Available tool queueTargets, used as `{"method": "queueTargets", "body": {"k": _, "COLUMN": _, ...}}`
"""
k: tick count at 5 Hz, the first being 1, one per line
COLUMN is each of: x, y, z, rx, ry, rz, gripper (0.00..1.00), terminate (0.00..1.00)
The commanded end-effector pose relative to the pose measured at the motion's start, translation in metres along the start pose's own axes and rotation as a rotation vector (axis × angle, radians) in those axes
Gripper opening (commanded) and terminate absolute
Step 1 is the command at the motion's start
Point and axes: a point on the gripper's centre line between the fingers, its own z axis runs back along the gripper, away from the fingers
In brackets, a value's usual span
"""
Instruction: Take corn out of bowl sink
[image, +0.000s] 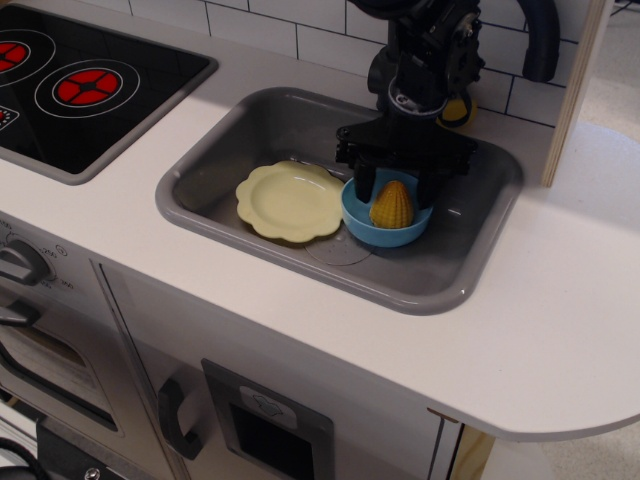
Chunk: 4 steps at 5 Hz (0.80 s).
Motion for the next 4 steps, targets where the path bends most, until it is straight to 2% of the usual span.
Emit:
{"method": "queueTargets", "body": {"k": 1, "x": 0.013, "y": -0.004, "z": 0.019, "rx": -0.040, "ry": -0.061, "rz": 0.013, "gripper": 0.00, "terminate": 0.00}}
{"method": "queueTargets", "body": {"k": 2, "x": 0.016, "y": -0.005, "z": 0.029, "rx": -0.061, "ry": -0.099, "rz": 0.028, "gripper": 0.00, "terminate": 0.00}}
{"method": "queueTargets", "body": {"k": 3, "x": 0.020, "y": -0.006, "z": 0.050, "rx": -0.104, "ry": -0.090, "rz": 0.067, "gripper": 0.00, "terminate": 0.00}}
{"method": "queueTargets", "body": {"k": 4, "x": 0.019, "y": -0.005, "z": 0.077, "rx": -0.158, "ry": -0.125, "rz": 0.084, "gripper": 0.00, "terminate": 0.00}}
